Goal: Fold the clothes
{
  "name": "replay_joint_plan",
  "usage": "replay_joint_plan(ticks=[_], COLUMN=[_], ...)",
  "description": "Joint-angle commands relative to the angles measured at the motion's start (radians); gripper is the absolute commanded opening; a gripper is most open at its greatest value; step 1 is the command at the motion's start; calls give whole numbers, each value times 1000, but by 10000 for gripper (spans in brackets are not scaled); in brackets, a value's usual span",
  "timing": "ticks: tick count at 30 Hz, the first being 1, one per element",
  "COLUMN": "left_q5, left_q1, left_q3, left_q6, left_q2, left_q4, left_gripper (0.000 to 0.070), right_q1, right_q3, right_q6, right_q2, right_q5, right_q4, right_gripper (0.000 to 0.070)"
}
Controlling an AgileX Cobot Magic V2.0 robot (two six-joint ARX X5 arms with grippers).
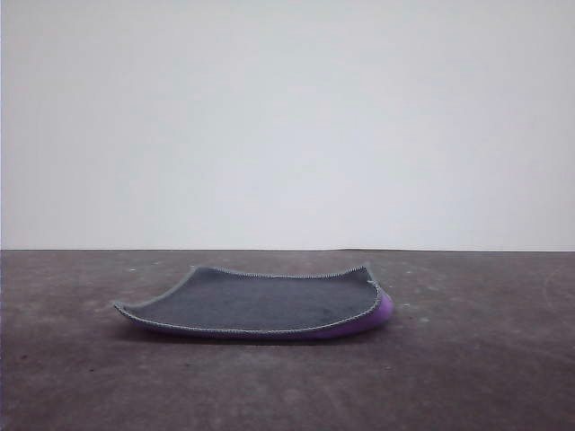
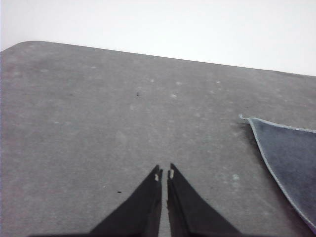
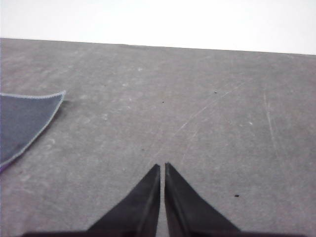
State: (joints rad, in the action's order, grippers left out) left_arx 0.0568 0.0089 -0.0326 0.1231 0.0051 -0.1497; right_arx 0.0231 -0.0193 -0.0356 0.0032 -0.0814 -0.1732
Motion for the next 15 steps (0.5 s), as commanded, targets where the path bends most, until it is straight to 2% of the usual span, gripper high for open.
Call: replay_joint_plan(ticks=[1,5,7,10,15], left_q5=[6,-8,-40,-70,-55], left_q1=[-2,-22,-36,-50,-61], left_q3=[10,-52,-107,-207,-408], left_q6=[2,38,98,146,136], left_q2=[-2,7,27,97,339], left_q4=[9,16,17,12,-44], left_gripper=[5,6,6,6,5], right_q1=[0,1,1,1,1], right_q3=[5,-45,-99,-190,-423], right_q6=[-63,-160,-163,-171,-155], right_q2=[1,12,51,152,432], right_q5=[3,4,5,4,-17], right_q4=[20,66,63,60,4], right_gripper=[9,6,6,6,6])
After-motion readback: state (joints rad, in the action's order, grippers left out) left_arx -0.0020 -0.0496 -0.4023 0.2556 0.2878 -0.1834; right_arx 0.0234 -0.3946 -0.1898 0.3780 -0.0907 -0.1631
